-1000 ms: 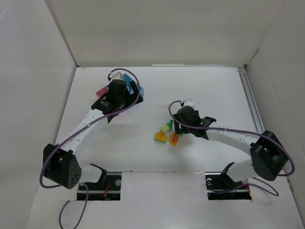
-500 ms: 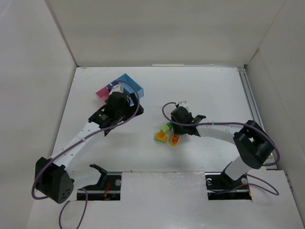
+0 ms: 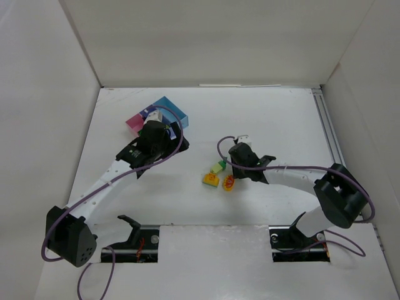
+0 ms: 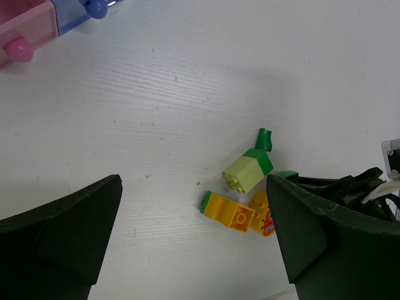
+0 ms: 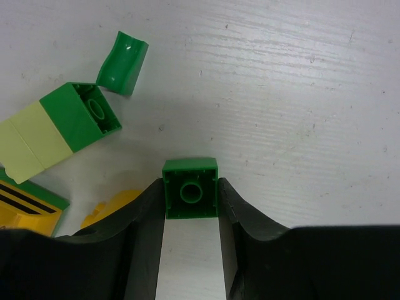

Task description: Sort the legos into containers by color

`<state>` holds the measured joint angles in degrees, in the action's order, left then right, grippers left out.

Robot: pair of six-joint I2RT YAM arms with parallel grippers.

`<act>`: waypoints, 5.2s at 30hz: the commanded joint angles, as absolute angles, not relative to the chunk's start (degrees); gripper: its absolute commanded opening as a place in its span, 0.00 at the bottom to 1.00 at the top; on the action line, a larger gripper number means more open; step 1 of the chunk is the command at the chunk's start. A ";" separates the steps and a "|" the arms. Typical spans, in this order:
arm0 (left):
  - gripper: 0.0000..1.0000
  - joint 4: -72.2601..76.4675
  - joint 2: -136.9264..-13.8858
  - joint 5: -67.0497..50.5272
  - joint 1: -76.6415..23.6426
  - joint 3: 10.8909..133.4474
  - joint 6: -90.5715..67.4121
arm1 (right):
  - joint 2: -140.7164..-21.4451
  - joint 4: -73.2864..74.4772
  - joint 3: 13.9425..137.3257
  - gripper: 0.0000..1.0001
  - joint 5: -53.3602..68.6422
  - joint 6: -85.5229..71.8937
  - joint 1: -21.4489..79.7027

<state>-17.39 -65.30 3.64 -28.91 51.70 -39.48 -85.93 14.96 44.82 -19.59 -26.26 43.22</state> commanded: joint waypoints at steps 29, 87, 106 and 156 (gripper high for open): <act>1.00 7.29 -62.75 -27.69 -39.99 46.93 -33.57 | -54.84 -18.63 32.34 0.18 20.92 6.59 46.05; 0.05 -16.43 -81.82 -1.68 -17.15 69.60 -33.57 | -62.83 -8.27 41.91 1.00 -5.71 4.84 42.55; 0.08 -13.89 -108.08 -1.66 -12.04 92.98 -31.03 | -75.40 -7.03 46.76 1.00 -0.62 2.72 26.54; 0.09 -17.75 -89.38 10.28 -4.04 68.55 -34.80 | -77.26 -7.03 44.56 1.00 4.66 2.11 26.02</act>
<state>-18.00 -92.49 8.99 -4.34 68.97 -34.15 -78.98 -5.52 44.82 3.51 1.72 26.24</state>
